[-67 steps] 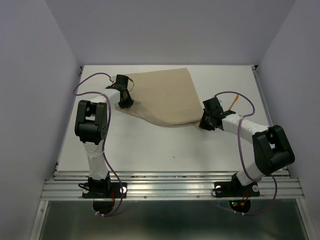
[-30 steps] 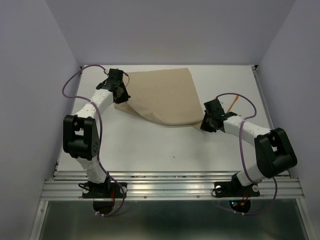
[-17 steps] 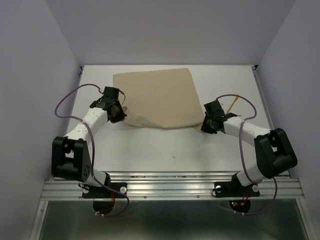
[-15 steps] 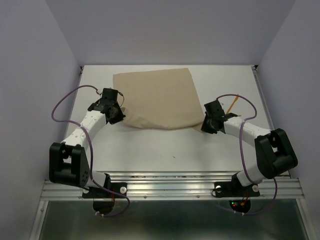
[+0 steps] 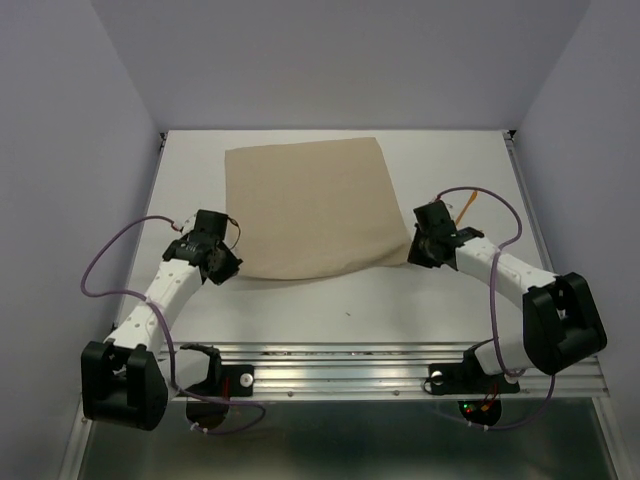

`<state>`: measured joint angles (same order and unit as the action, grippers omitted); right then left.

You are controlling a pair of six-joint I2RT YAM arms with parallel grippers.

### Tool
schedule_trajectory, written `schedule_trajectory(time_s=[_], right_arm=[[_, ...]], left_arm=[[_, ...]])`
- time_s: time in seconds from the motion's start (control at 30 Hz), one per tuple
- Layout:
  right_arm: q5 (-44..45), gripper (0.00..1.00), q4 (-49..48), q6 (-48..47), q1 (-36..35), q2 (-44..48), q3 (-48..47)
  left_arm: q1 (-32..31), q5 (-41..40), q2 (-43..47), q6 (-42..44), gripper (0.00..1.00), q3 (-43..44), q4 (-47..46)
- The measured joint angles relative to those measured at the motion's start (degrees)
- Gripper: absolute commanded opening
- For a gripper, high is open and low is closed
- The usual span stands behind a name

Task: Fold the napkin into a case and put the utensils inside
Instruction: Smooth out the napkin at the center of the board, then flatten the napkin at the center of the board.

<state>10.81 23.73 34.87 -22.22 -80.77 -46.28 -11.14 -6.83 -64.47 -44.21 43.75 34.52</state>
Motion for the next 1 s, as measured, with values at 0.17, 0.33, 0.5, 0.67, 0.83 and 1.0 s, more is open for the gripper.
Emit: schedule_trajectory(time_s=[0.17, 0.33, 0.5, 0.67, 0.83, 1.0], right_arm=[[0.2, 0.21, 4.42, -1.2, 0.0, 5.38, 0.98], [-1.9, 0.4, 8.11, -0.63, 0.0, 9.35, 2.25], [-2.97, 0.39, 8.83, 0.76, 0.02, 9.4, 2.25], [-4.0, 0.35, 7.96, 0.42, 0.02, 6.82, 0.55], [-5.79, 0.34, 4.22, -0.83, 0.0, -2.93, -7.69], [-7.26, 0.34, -0.31, -2.73, 0.0, -15.89, -19.3]], left_arm=[[0.0, -0.04, 3.41, -1.27, 0.08, -0.11, 2.64], [0.0, 0.96, 3.08, -2.14, 0.63, -0.24, 4.11], [0.0, 2.08, 3.04, -3.3, 0.58, -1.92, 3.58], [0.0, 2.1, 2.93, -4.28, 0.51, -2.69, 1.75], [0.0, 2.1, -3.26, -3.3, 0.5, -0.87, -5.49], [0.0, 2.27, -15.43, -1.22, 0.5, 5.01, -12.74]])
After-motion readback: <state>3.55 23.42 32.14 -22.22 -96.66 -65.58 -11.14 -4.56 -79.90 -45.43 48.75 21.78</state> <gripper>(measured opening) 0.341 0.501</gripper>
